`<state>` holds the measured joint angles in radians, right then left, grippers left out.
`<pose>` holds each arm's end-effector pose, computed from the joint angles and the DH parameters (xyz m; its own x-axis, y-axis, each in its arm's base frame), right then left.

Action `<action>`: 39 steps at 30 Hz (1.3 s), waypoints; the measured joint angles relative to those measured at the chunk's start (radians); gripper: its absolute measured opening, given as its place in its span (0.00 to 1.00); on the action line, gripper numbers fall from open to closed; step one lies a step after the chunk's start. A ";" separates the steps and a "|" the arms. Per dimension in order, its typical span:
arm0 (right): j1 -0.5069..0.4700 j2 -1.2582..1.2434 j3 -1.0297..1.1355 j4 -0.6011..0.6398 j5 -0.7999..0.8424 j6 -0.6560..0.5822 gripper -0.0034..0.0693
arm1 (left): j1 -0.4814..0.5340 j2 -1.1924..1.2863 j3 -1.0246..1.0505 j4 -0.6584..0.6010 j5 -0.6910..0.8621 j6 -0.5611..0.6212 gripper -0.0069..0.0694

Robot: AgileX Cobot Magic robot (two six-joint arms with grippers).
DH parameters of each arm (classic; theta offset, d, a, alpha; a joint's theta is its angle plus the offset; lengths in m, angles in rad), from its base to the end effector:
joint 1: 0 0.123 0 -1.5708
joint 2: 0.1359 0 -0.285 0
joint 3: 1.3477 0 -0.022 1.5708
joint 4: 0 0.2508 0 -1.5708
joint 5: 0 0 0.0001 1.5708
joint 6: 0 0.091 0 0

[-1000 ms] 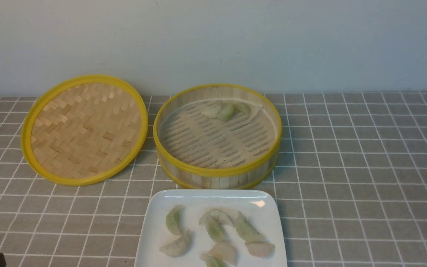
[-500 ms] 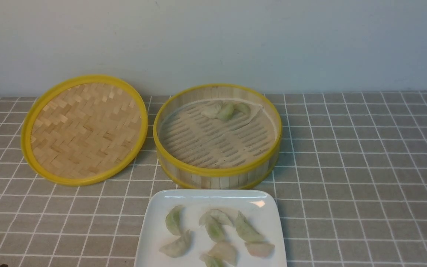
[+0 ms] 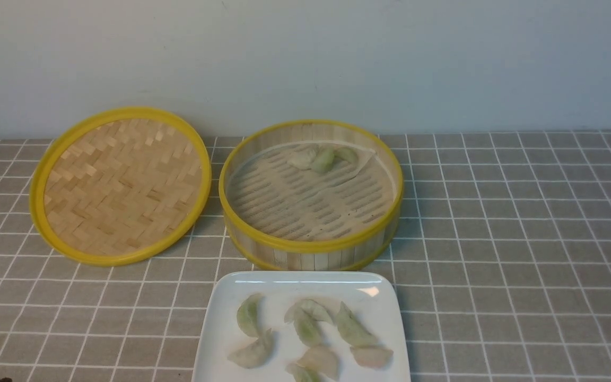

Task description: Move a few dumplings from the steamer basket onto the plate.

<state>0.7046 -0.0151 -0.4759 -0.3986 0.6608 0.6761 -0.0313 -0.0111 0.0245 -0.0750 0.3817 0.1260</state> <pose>0.0166 -0.0144 0.3089 -0.1867 0.2845 -0.9403 -0.4083 0.8481 0.3376 0.0523 -0.0042 0.1713 -0.2982 0.0657 -0.9522 0.0748 0.9962 0.0453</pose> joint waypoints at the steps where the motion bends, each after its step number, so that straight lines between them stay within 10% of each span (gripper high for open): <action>1: 0.000 0.000 0.000 0.000 0.000 0.000 0.03 | 0.000 0.000 0.000 -0.001 0.000 0.000 0.08; 27: 0.000 0.000 0.002 0.078 -0.001 -0.016 0.03 | 0.000 0.000 0.000 -0.002 0.000 0.000 0.08; 39: 0.000 0.000 0.088 0.417 -0.174 -0.566 0.03 | 0.000 0.000 0.000 -0.002 0.000 0.000 0.08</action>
<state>0.7046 -0.0151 -0.3875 0.0183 0.4863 0.1101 -0.0309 -0.0111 0.0245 -0.0769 0.3817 0.1256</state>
